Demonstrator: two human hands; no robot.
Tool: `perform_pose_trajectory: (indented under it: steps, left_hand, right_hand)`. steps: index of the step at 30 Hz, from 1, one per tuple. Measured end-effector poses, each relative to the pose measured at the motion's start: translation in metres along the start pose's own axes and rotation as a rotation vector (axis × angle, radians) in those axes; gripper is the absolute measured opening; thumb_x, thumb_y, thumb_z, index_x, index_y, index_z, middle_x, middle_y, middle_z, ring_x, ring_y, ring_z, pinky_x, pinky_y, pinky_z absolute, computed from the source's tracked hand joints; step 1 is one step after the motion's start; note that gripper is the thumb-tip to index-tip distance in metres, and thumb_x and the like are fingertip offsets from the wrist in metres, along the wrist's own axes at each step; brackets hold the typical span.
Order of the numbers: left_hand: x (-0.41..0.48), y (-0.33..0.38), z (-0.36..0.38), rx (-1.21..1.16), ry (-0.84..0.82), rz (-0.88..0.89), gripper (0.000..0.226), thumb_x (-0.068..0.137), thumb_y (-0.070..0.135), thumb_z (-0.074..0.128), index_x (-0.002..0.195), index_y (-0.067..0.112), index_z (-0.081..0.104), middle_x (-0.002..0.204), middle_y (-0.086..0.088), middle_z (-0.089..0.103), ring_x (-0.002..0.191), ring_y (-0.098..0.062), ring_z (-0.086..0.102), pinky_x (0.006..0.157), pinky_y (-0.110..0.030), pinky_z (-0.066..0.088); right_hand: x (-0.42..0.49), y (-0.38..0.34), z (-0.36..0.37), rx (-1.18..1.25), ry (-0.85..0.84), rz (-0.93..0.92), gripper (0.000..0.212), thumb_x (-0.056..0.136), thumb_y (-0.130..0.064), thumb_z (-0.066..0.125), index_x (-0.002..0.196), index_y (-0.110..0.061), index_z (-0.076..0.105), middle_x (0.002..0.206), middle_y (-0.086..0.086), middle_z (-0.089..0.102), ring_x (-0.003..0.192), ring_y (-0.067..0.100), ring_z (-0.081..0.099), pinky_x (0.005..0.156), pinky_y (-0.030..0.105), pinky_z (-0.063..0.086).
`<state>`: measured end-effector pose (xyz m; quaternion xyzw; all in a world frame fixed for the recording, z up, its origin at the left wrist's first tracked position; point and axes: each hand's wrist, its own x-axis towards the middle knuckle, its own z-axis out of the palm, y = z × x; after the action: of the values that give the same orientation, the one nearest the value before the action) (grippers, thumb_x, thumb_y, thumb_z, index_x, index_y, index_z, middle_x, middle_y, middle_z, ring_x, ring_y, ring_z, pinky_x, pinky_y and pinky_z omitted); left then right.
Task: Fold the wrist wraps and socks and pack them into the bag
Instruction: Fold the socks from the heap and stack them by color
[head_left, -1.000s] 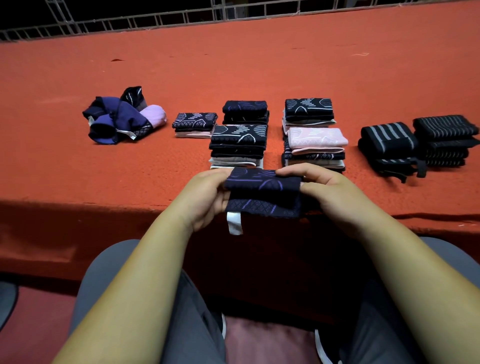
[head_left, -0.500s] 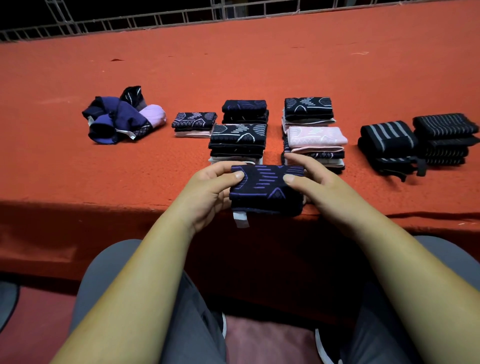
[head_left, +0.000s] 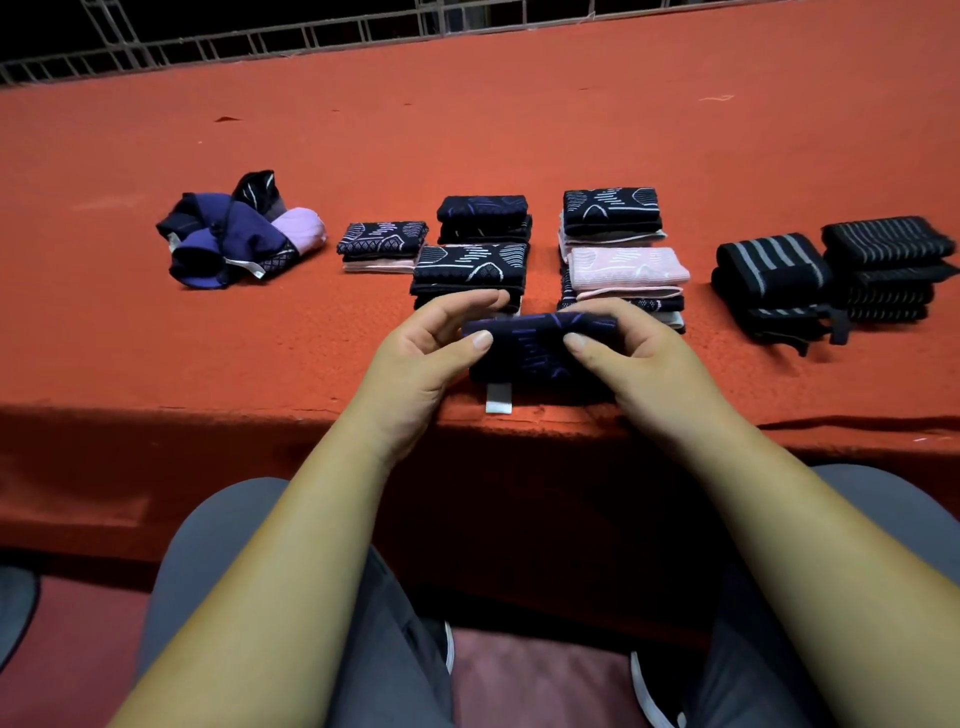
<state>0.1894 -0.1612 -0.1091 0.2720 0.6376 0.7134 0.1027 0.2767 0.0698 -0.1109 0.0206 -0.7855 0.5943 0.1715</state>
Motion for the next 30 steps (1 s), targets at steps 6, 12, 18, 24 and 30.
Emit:
perform_pose_trajectory:
  steps: [6, 12, 18, 24, 30]
  left_hand:
    - [0.002, -0.007, -0.001, 0.302, 0.051, -0.045, 0.027, 0.105, 0.018, 0.066, 0.131, 0.018, 0.072, 0.127, 0.001, 0.076, 0.122, -0.012, 0.068, 0.106, -0.025, 0.050]
    - [0.006, -0.012, 0.002, 0.348, 0.042, -0.048, 0.029, 0.098, 0.017, 0.072, 0.127, 0.015, 0.069, 0.119, -0.006, 0.077, 0.117, -0.021, 0.072, 0.106, -0.039, 0.054]
    - [0.008, -0.009, 0.009, 0.282, 0.139, -0.029, 0.016, 0.099, 0.006, 0.072, 0.114, 0.011, 0.072, 0.099, -0.004, 0.076, 0.092, -0.011, 0.070, 0.084, -0.029, 0.055]
    - [0.005, 0.004, 0.006, 0.153, 0.216, -0.075, 0.015, 0.099, 0.010, 0.073, 0.114, 0.008, 0.074, 0.096, -0.009, 0.077, 0.085, -0.016, 0.074, 0.069, -0.028, 0.057]
    - [-0.001, 0.015, -0.004, 0.064, 0.286, -0.188, 0.030, 0.099, 0.020, 0.074, 0.126, 0.007, 0.068, 0.109, -0.008, 0.081, 0.099, -0.022, 0.078, 0.092, -0.046, 0.061]
  right_hand:
    - [0.002, 0.004, -0.004, -0.100, -0.011, 0.131, 0.032, 0.086, -0.040, 0.079, 0.116, -0.033, 0.071, 0.108, -0.009, 0.078, 0.104, 0.011, 0.073, 0.104, 0.046, 0.056]
    - [-0.004, 0.004, -0.007, -0.309, 0.009, 0.154, 0.026, 0.093, -0.045, 0.078, 0.113, -0.030, 0.070, 0.102, -0.013, 0.076, 0.095, 0.003, 0.070, 0.086, 0.027, 0.052]
    - [-0.001, 0.007, -0.006, -0.317, 0.106, 0.085, 0.014, 0.095, -0.031, 0.078, 0.108, -0.026, 0.077, 0.097, -0.016, 0.078, 0.093, 0.003, 0.072, 0.088, 0.032, 0.054]
    - [-0.002, 0.004, 0.002, -0.128, 0.143, 0.105, 0.014, 0.097, -0.030, 0.077, 0.109, -0.023, 0.074, 0.081, -0.018, 0.073, 0.064, -0.003, 0.060, 0.069, 0.029, 0.047]
    - [-0.004, -0.009, 0.016, -0.060, 0.181, 0.086, 0.041, 0.090, -0.012, 0.069, 0.121, -0.034, 0.052, 0.081, -0.006, 0.068, 0.061, 0.015, 0.059, 0.065, 0.039, 0.050]
